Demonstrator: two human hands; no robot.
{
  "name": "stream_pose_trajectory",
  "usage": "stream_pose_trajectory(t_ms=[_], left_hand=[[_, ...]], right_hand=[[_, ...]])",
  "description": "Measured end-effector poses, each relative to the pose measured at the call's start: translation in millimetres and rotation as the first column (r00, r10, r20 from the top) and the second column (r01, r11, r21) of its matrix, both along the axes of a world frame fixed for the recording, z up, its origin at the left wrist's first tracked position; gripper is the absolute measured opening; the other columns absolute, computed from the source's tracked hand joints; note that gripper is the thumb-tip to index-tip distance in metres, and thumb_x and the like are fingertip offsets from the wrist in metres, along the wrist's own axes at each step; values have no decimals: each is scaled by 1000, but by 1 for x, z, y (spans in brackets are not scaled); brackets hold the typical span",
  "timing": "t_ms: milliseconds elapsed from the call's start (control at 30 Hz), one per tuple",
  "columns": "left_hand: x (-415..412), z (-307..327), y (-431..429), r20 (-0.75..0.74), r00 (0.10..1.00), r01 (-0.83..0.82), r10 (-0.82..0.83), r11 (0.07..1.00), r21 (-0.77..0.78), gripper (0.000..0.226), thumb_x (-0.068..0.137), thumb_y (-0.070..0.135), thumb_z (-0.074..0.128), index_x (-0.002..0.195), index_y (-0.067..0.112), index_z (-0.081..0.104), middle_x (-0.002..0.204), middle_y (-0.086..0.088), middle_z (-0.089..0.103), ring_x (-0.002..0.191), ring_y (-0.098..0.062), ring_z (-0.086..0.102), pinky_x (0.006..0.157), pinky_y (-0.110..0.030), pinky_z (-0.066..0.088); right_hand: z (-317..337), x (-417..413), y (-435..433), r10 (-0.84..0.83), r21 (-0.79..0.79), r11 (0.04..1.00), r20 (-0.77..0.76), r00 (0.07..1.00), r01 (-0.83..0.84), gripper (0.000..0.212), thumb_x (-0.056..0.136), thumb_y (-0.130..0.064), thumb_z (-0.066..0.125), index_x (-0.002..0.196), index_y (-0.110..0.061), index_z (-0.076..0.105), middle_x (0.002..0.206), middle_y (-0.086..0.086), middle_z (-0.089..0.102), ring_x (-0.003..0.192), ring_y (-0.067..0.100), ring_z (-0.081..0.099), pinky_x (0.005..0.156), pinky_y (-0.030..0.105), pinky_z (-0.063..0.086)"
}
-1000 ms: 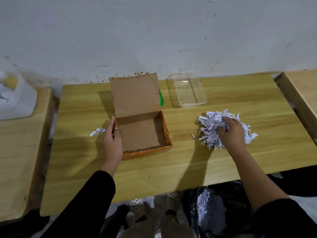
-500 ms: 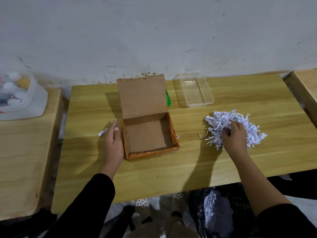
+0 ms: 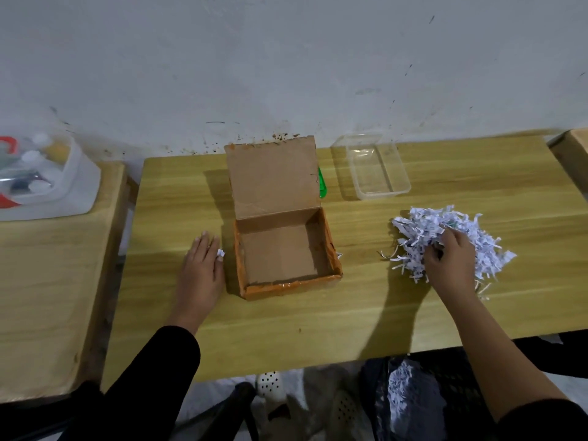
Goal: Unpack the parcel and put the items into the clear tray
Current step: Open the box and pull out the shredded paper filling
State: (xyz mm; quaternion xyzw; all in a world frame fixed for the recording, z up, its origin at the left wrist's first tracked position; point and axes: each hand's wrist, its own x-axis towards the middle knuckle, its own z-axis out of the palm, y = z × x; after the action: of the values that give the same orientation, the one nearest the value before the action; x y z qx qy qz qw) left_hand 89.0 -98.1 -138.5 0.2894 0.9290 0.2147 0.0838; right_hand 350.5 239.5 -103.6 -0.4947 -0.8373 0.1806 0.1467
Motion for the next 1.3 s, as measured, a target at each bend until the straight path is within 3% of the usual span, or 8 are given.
stream_pose_trajectory(t_ms=[133,233,500,700,833,933,1067,1300], left_hand=[[39,1,-2,-8,998,-69,69,995,-78,44,97,11,39,139,3,38,152,-16,26,143,-30,19,114,-46,22],[79,1,-5,-1,990,-143,143,987,-70,45,98,14,37,141,2,34,153,-15,25,143,-29,18,115,-44,18],[188,-5,11,52,950,-312,308,929,196,47,93,18,38,131,-7,45,139,-24,45,129,-38,42,106,-48,37],[264,-4,66,92,995,-44,38,997,59,55,97,35,16,142,7,34,151,-1,27,142,-16,23,116,-28,15],[261,-2,130,10,990,140,-140,985,-100,56,100,30,7,137,4,40,147,-8,38,136,-22,37,110,-30,20],[243,0,174,-51,981,179,-189,971,-161,57,95,30,5,146,6,13,156,-8,8,145,-20,10,120,-32,5],[205,0,209,-56,995,69,-83,973,-218,55,98,27,14,148,6,1,157,-10,-6,145,-20,-9,120,-33,-3],[191,-6,226,2,997,-77,78,987,-142,58,99,31,28,147,4,13,157,-14,1,146,-26,-4,118,-37,-4]], right_hand=[[1,7,2,61,-6,998,-16,998,-61,21,81,-6,56,101,3,54,118,25,52,105,43,47,83,50,45],[2,12,4,104,-20,994,-10,995,-104,24,82,-7,56,104,2,54,119,25,52,106,43,47,83,49,44],[4,28,15,250,-61,965,-62,966,-254,26,85,-6,54,110,1,56,122,23,53,111,42,47,89,48,42],[6,34,18,297,-100,946,-106,949,-308,35,85,-10,59,120,-2,55,129,20,50,120,39,43,98,51,42],[6,37,22,325,-101,934,-148,934,-341,36,86,-9,58,121,-4,54,129,17,51,120,37,42,98,51,40],[7,40,25,346,-104,925,-174,922,-366,38,86,-9,58,124,-6,53,128,15,51,120,34,42,99,47,41],[5,42,31,386,-98,908,-178,905,-407,39,87,-10,57,125,-5,52,127,15,52,119,34,45,100,44,41],[9,50,40,384,-122,899,-246,890,-421,39,90,-9,51,128,-8,51,129,11,49,121,26,45,99,32,41]])
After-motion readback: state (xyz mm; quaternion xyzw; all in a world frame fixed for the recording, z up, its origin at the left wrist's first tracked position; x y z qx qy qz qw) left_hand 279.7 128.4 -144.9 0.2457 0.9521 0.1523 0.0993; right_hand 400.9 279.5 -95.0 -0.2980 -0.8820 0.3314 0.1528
